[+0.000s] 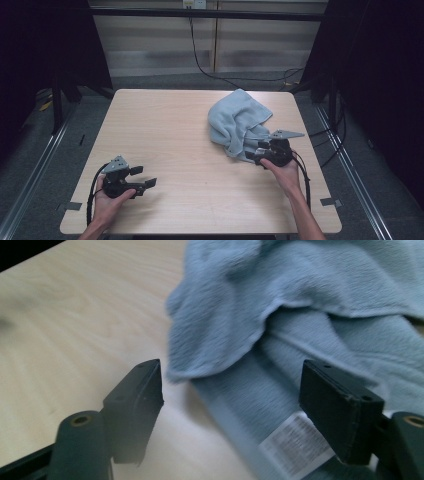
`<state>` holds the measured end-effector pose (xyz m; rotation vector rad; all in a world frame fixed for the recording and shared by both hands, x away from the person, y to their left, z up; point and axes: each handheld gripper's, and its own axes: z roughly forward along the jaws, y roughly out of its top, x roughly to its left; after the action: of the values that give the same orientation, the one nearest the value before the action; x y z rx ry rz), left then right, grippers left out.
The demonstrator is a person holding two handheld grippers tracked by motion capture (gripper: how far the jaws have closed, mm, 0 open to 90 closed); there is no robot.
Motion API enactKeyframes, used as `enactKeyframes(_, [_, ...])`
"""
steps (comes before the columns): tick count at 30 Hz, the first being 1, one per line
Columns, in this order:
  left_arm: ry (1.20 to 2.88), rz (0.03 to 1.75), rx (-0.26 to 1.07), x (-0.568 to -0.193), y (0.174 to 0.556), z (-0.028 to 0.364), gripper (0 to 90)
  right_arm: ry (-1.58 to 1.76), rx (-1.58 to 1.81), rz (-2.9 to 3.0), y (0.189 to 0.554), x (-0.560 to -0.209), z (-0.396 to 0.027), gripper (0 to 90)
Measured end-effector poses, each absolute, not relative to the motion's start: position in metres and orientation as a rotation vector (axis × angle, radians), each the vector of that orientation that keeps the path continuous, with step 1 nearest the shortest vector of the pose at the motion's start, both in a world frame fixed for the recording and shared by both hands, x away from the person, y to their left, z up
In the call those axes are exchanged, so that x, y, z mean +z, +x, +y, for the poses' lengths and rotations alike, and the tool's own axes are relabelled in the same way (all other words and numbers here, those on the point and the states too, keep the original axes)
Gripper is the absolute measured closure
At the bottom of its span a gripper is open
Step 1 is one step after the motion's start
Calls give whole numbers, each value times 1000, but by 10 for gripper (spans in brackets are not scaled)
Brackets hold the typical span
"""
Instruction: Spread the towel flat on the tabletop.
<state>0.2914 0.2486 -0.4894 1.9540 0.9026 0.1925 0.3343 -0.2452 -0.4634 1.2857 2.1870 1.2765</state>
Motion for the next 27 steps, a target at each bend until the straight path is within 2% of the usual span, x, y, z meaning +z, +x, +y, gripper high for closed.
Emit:
enactKeyframes(6, [1964,902,191,-490,293,248,222,1338,1248,2170,365,-470,-248,182])
enactKeyframes(10, [1966,898,191,-491,293,247,223,1353,1201,2176,374,-476,-242,189])
enactKeyframes(17, [1973,894,187,-491,293,247,224,1423,1060,2195,391,-508,-232,205])
enactKeyframes(19, [1973,895,188,-492,293,246,225,1389,1006,2188,390,-510,-226,307])
enactKeyframes(20, [1972,894,189,-491,293,246,226,1383,1030,2205,387,-508,-226,473])
enactKeyframes(21, [1973,891,189,-491,293,245,226,1383,1030,2205,387,-508,-226,473])
enactKeyframes(22, [1973,888,189,-491,293,245,227,1379,1069,2225,383,-508,-224,562])
enactKeyframes(25, [1974,885,190,-491,293,245,231,1342,1085,2266,373,-507,-215,630])
enactKeyframes(27, [1974,886,189,-491,293,244,233,1325,1095,2275,368,-507,-210,643])
